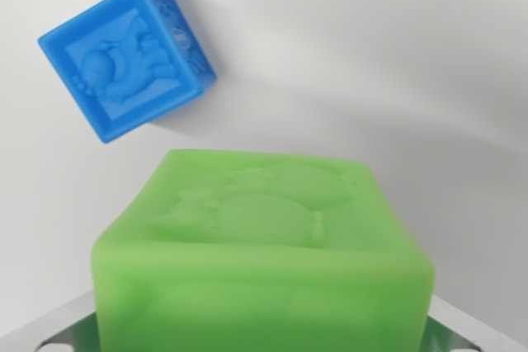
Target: Stack cube
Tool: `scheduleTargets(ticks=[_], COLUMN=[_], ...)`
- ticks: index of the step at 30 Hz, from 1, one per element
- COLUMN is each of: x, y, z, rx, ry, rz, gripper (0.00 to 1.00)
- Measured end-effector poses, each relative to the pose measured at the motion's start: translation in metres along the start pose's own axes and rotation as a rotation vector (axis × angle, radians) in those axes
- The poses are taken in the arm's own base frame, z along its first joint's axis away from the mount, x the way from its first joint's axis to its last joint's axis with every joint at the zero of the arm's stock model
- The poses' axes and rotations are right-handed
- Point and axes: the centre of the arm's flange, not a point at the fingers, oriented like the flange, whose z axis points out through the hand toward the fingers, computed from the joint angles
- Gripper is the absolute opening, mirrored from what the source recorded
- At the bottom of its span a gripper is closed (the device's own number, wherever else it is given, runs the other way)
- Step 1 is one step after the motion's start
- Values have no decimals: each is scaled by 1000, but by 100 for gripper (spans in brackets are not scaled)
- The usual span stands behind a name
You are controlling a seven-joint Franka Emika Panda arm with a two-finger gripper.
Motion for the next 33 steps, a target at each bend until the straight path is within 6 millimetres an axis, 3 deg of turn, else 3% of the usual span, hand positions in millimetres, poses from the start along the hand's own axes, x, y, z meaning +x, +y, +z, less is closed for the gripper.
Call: scheduleTargets(ticks=[33], x=[-10], y=[-63], z=[3], rx=[0], ry=[-1], rz=[-307], gripper=[0])
